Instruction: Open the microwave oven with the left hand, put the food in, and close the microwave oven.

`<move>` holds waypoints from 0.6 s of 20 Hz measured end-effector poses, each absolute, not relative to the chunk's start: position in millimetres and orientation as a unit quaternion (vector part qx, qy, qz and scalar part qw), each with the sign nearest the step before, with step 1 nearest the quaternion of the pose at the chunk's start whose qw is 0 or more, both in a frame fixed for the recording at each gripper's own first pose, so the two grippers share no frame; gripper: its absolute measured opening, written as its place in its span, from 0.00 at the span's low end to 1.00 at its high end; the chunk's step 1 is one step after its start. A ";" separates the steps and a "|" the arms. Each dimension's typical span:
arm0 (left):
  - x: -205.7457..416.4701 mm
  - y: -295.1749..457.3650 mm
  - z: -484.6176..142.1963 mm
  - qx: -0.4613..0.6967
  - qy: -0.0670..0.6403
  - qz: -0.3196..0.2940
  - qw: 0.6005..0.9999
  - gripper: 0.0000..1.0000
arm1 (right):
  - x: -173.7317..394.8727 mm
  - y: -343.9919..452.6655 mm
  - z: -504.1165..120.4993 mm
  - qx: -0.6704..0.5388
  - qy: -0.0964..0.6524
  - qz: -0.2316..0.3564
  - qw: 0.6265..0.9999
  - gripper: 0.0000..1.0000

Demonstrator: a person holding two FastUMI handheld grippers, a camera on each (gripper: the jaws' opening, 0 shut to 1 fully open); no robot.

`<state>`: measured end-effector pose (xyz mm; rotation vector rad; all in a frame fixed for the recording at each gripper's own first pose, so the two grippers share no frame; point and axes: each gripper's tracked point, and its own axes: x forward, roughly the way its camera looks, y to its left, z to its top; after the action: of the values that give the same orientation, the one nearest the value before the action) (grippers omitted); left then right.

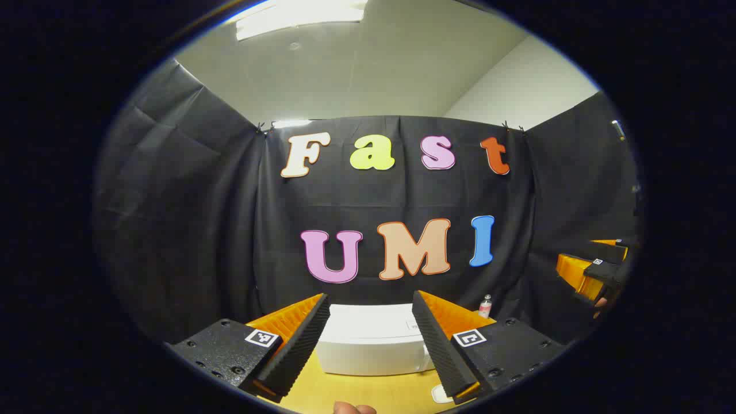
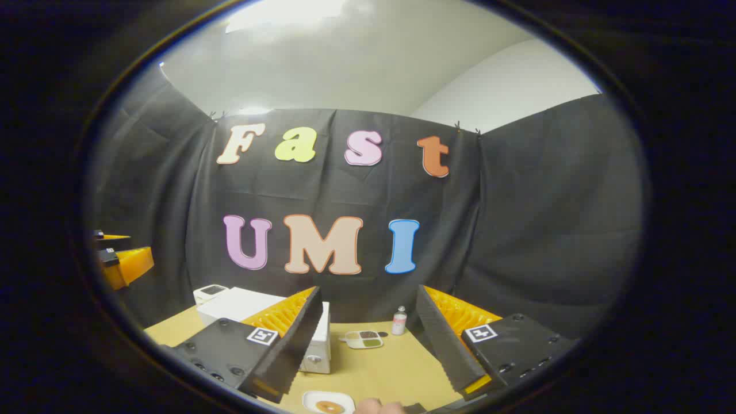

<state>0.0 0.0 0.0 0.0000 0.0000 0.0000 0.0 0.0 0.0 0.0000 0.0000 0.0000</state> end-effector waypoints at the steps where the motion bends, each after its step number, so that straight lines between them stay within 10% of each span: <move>1: 4.4 -2.2 -1.7 0.001 -0.002 0.000 1.000 0.94 | 5.2 -2.2 -4.7 0.006 0.000 0.001 1.000 0.96; 12: 38.2 -31.9 -26.0 -0.004 0.008 0.010 1.000 0.92 | 48.8 -20.5 -15.0 0.020 -0.017 0.031 0.999 0.96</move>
<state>38.2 -31.9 -26.0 -0.0071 0.0158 0.0200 48.8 -20.5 -15.0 0.0405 -0.0337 0.0616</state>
